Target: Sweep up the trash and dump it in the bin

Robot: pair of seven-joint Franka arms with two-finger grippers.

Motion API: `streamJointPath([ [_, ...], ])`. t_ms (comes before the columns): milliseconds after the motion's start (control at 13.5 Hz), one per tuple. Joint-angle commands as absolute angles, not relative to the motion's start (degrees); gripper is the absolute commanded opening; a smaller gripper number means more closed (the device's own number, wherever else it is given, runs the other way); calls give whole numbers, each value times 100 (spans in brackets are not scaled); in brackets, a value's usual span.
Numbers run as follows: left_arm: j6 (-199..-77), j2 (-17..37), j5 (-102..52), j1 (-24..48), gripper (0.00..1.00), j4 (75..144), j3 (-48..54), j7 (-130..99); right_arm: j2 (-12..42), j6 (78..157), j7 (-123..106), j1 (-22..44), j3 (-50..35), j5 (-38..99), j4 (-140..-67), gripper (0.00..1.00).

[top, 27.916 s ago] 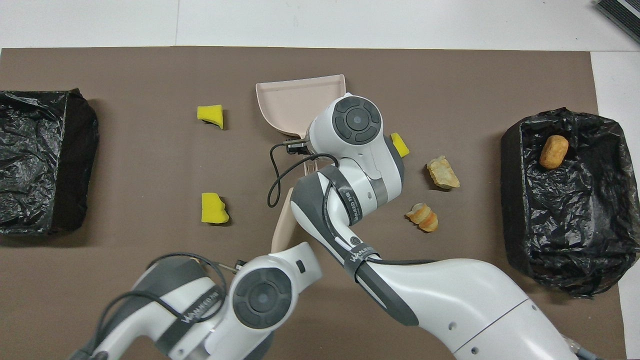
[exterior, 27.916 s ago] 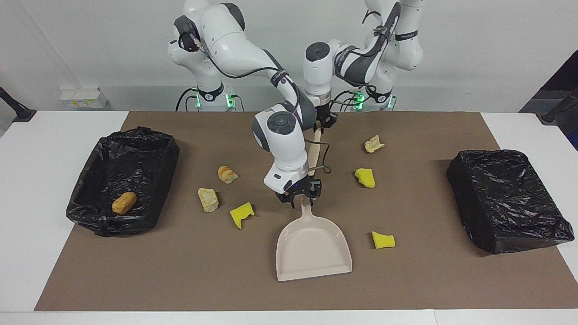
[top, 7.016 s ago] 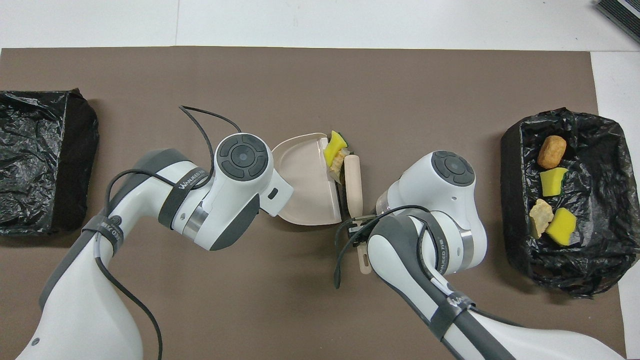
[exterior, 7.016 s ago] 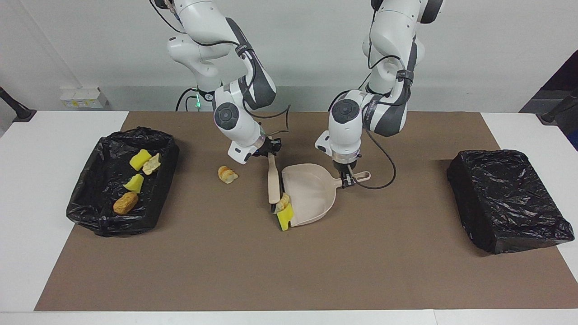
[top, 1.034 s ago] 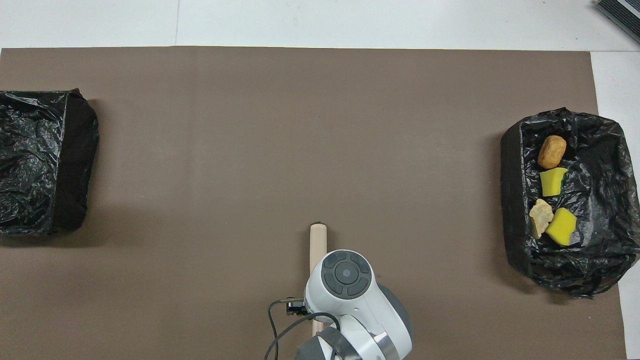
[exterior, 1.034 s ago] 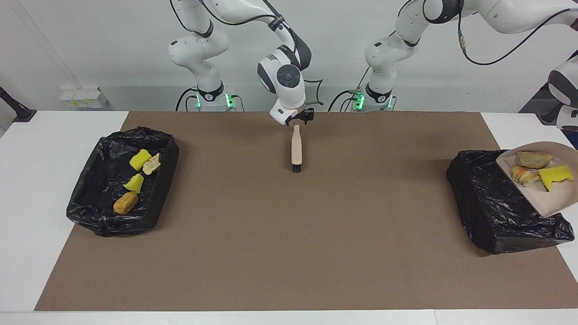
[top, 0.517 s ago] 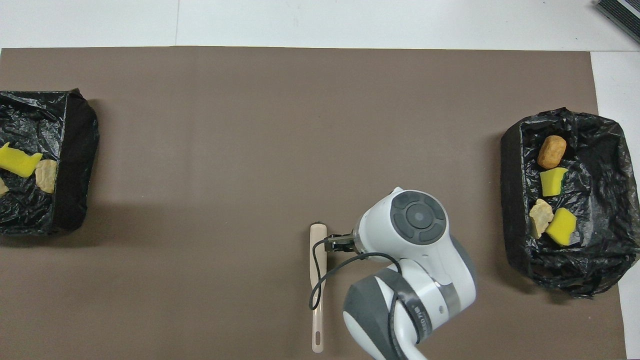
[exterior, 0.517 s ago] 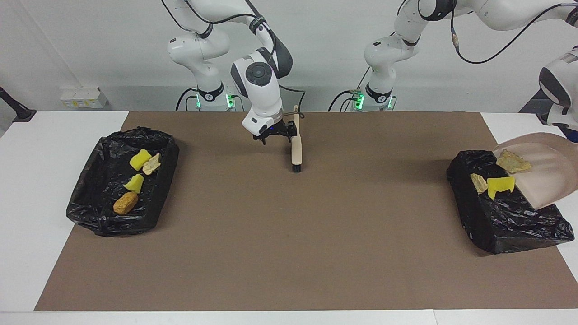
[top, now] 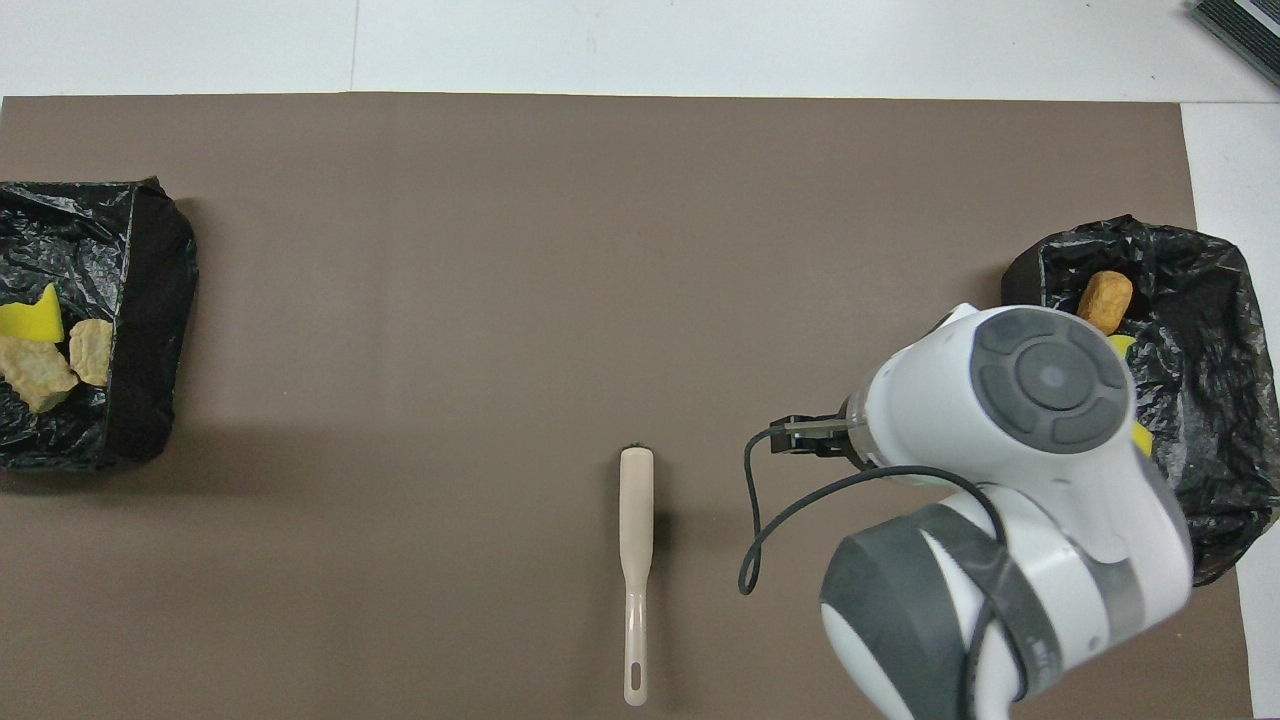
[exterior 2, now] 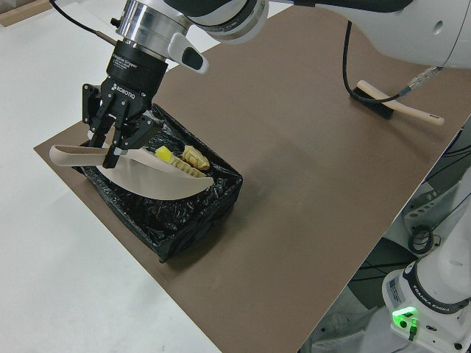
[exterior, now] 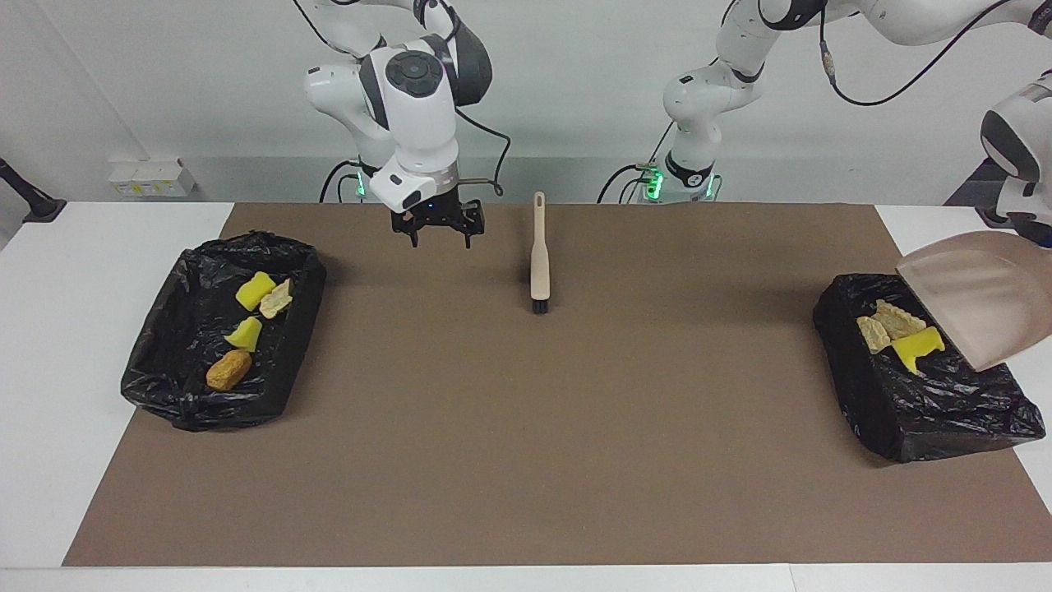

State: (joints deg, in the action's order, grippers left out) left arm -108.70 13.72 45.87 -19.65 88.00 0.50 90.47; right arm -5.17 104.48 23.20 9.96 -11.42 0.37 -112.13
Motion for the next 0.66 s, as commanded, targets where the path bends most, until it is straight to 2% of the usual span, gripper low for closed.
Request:
streamJointPath([
  [0,-11144,1239,4728,-1917,0,8895,70,8939,-606,10144,1935,406,-1204,-62,-10795,100],
  [148,-11118,1248,4633,-1785,0,8912,140,8851,-615,9924,1549,168,-1213,-53,-10478,100],
  [295,-10935,1126,3829,-1635,0,9192,149,8615,-615,9678,1503,167,-1204,-70,-10258,100],
  [443,-10715,1099,3402,-1102,0,9377,149,7914,-615,9467,1485,158,-1134,-149,-9960,100],
  [591,-10591,1186,3297,-504,0,9605,149,6826,-589,8898,1363,71,-968,-184,-9390,100],
])
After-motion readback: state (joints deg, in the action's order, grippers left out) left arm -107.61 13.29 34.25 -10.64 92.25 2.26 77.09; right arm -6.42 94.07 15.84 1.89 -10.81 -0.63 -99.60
